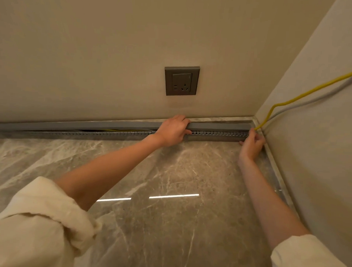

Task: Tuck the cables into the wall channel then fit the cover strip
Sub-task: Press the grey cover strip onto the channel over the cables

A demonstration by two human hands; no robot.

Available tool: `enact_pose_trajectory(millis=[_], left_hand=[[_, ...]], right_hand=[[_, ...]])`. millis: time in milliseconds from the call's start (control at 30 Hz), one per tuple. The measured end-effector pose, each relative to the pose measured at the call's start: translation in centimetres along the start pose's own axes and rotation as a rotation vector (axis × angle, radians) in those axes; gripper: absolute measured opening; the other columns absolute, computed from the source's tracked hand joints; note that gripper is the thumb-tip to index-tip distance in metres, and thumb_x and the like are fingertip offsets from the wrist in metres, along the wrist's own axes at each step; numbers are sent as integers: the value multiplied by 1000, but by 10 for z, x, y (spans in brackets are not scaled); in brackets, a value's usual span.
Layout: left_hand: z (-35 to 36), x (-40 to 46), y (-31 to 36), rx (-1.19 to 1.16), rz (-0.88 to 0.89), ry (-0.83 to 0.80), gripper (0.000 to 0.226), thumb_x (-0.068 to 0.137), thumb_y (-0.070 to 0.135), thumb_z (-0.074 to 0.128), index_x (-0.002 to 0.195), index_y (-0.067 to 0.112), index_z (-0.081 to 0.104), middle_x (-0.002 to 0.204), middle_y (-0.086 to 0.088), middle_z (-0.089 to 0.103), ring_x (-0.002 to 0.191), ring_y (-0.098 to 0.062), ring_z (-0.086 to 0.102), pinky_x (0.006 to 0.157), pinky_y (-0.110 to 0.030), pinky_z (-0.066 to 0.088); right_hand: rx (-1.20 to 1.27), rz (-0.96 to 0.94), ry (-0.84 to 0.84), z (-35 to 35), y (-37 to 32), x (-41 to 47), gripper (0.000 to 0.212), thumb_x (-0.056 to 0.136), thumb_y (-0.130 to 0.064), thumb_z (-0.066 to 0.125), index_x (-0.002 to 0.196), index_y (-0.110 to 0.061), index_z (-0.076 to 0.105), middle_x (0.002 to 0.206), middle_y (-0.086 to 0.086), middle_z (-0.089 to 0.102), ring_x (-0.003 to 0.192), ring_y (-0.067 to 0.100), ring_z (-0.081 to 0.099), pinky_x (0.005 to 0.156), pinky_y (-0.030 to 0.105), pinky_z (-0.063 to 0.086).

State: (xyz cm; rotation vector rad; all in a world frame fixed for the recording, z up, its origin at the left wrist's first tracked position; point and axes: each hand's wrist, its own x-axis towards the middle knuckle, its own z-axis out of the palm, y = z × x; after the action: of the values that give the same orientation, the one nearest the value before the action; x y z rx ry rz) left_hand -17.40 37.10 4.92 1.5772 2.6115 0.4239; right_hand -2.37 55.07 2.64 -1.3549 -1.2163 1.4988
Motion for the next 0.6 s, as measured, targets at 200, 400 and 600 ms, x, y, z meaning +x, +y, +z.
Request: enact_pose_trajectory(millis=[200, 400, 600], left_hand=[[-11, -10, 1, -33, 29, -34, 29, 92, 29, 55, 108, 5, 55, 106, -16, 60, 96, -32, 56, 77, -39, 44], [-19, -16, 4, -59, 36, -69, 31, 93, 29, 54, 113, 6, 55, 109, -15, 59, 100, -31, 55, 80, -37, 43], [-30, -18, 6, -53, 41, -68, 30, 94, 29, 52, 113, 7, 55, 110, -14, 59, 101, -30, 55, 81, -38, 43]], right_hand=[[468, 234, -128, 2, -20, 1, 8, 92, -24, 60, 88, -21, 53, 93, 4, 65, 86, 16, 60, 72, 32, 52], [622, 312, -167, -6, -23, 6, 25, 99, -24, 45, 82, -15, 60, 80, 3, 71, 95, 17, 61, 94, 34, 47], [476, 159, -119, -9, -23, 9, 27, 103, -28, 37, 78, -20, 44, 47, -10, 68, 62, 7, 65, 56, 22, 52]])
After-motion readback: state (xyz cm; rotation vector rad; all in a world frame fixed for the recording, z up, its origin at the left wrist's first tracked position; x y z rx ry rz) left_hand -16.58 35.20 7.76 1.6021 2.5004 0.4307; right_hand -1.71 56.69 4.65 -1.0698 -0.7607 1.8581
